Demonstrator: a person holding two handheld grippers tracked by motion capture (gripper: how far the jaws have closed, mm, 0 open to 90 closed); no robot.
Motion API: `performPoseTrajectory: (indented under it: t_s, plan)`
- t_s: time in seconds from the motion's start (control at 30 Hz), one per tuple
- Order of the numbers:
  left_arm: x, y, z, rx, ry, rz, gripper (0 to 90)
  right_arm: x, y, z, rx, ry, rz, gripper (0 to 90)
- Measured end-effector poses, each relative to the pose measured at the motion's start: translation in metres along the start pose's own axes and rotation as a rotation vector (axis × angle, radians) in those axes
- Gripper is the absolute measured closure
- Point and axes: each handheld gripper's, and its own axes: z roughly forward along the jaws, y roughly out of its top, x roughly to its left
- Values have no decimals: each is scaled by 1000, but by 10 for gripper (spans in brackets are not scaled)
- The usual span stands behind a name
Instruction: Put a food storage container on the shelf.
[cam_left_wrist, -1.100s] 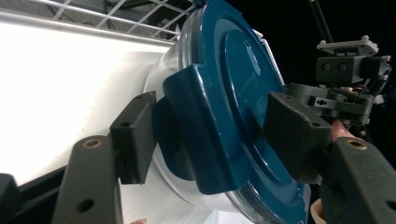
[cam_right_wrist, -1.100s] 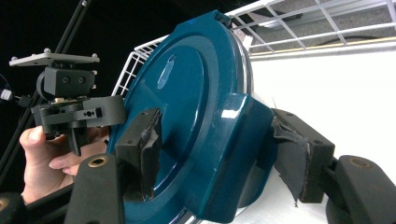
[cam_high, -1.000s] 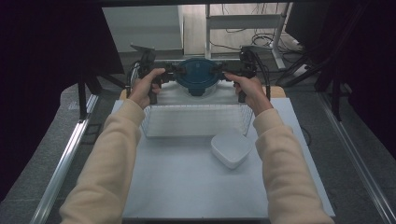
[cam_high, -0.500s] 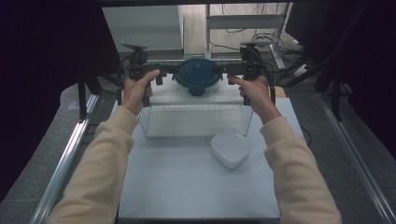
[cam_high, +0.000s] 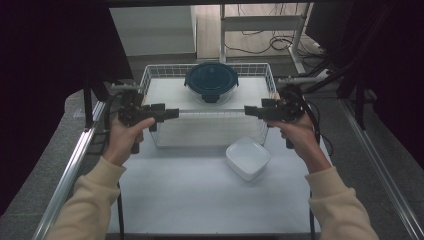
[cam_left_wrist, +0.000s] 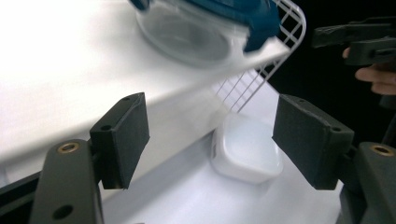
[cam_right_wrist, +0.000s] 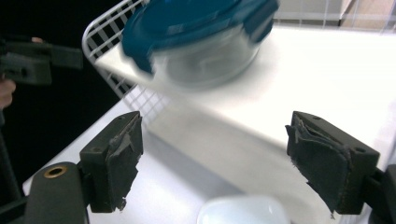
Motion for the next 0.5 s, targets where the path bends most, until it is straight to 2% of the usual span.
performPoseTrajectory:
  t_s: [0.1,0.2,0.27,0.33,0.5]
  plan:
    - [-8,-22,-7,-1,3,16,264,5,-23,-10,-7,-6,-38,183]
    - [-17,-42,-9,-3,9,41,255,8,-46,-16,-1,-18,-53,190]
    - [-21,-54,-7,-7,-9,33,253,9,-60,-18,-2,-15,-56,195]
    - [-24,-66,-5,14,-24,42,252,9,-74,-21,-1,-6,-47,195]
    - [-22,-98,4,51,6,27,251,12,-106,-24,4,-6,-43,200]
